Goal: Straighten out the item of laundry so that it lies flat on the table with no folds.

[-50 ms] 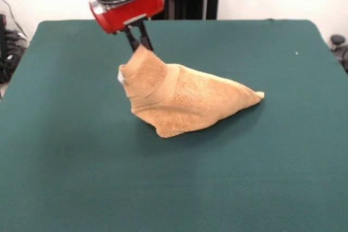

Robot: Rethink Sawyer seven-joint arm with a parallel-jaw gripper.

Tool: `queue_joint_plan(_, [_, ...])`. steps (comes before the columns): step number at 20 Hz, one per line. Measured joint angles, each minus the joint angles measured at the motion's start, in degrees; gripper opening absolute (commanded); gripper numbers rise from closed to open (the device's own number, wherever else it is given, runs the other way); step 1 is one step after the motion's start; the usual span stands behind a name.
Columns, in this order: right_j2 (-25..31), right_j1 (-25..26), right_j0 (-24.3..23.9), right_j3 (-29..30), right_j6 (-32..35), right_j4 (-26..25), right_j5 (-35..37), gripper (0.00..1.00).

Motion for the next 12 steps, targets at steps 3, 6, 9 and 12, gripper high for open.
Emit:
queue_joint_plan(3, [-1.1, -0.8, 0.0, -1.6, 0.0, 0.0, 1.4, 0.00])
queue_joint_plan(6, [-2.8, -1.3, 0.3, -4.0, 0.0, -0.1, 2.7, 0.00])
queue_joint_plan(9, [-4.7, -1.3, 1.2, -6.4, 0.0, -0.1, 3.5, 0.00])
queue_joint_plan(12, [-6.7, -1.3, 3.1, -9.2, 0.1, -0.1, 4.4, 0.00])
